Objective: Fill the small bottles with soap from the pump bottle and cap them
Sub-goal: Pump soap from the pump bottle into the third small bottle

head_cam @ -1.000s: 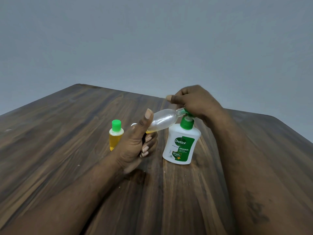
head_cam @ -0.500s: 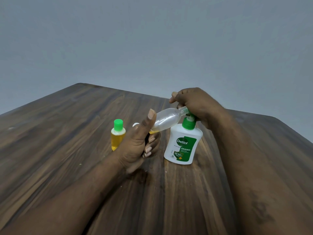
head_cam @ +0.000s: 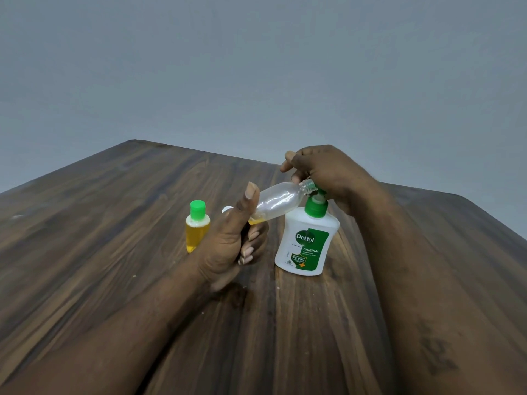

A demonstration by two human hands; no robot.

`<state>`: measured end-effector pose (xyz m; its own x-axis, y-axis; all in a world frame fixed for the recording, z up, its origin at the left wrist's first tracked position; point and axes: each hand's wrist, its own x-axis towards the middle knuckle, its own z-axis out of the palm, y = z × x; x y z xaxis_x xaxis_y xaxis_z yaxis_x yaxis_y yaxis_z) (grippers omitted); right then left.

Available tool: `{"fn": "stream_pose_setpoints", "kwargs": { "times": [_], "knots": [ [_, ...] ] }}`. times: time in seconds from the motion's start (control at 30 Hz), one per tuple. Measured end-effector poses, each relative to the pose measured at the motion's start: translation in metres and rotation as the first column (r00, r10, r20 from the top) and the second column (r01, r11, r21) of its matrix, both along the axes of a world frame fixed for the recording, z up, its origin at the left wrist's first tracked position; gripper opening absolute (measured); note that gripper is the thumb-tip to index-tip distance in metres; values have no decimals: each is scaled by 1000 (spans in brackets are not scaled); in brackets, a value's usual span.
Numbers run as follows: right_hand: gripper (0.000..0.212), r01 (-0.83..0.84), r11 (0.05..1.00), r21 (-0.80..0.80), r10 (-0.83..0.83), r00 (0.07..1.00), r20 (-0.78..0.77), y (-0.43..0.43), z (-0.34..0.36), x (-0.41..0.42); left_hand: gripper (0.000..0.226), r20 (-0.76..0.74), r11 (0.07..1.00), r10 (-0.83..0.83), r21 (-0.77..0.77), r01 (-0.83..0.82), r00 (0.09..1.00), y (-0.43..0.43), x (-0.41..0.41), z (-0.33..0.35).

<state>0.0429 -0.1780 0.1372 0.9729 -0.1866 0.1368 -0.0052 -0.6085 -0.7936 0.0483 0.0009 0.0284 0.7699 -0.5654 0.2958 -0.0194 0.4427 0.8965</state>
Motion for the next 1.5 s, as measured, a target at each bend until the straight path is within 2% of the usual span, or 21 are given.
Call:
{"fn": "stream_pose_setpoints", "kwargs": {
  "times": [0.13,0.2,0.3,0.4,0.5,0.6,0.67,0.73,0.83,0.9,1.0,1.07,1.13,1.2,1.27,1.37,1.5],
  "knots": [
    [29,3,998,68,5,992,-123,0,-10,1,51,-53,1000,10,-9,-10,999,1,0,-1],
    [30,-4,999,42,10,991,-137,1,-12,1,55,-46,1000,12,-8,-13,999,1,2,-1],
    [33,-2,1000,-17,0,994,-106,0,-10,1,64,-33,1000,20,10,-20,999,1,4,-3],
    [31,1,998,-64,-1,1000,-10,0,-2,0,48,-66,1000,22,-1,-22,998,-1,5,-4],
    [29,-15,999,-41,16,1000,19,0,1,-1,51,-61,999,42,1,-42,997,-1,3,-3],
    [31,-20,1000,-17,19,998,-63,0,-6,1,57,-71,999,43,1,-43,997,-1,-1,0],
    [33,-11,998,54,17,992,-123,-1,-12,2,56,-73,999,33,-3,-33,997,-1,-2,0],
    [36,-11,999,48,18,991,-134,-2,-14,3,56,-63,1000,19,-10,-20,998,1,-2,1],
    [37,-1,1000,-9,0,997,-82,-1,-11,3,55,-43,1000,21,3,-21,999,1,2,-1],
    [33,5,1000,-17,-5,1000,4,0,-6,1,51,-42,1000,16,-3,-16,999,0,3,-1],
    [31,-21,1000,-10,22,994,106,2,-1,0,61,-48,1000,9,-24,-10,999,0,5,-2],
    [31,-33,999,-15,34,997,76,2,-3,0,64,-59,1000,12,-24,-13,998,0,5,-3],
    [33,-38,999,-21,38,999,-15,1,-8,1,57,-60,1000,20,-18,-21,998,0,4,-2],
    [33,-27,999,45,31,994,-102,0,-13,2,53,-46,1000,21,-11,-21,999,0,2,-1],
    [33,-28,999,44,33,992,-120,-1,-13,2,54,-29,1000,19,-5,-19,999,1,2,-1],
    [33,-25,1000,2,25,998,-62,0,-9,1,53,-41,1000,24,-3,-24,999,0,4,-1],
    [31,-23,999,-40,25,997,68,1,-2,0,66,-40,1000,-3,-25,2,999,-1,4,-2]
  ]
}}
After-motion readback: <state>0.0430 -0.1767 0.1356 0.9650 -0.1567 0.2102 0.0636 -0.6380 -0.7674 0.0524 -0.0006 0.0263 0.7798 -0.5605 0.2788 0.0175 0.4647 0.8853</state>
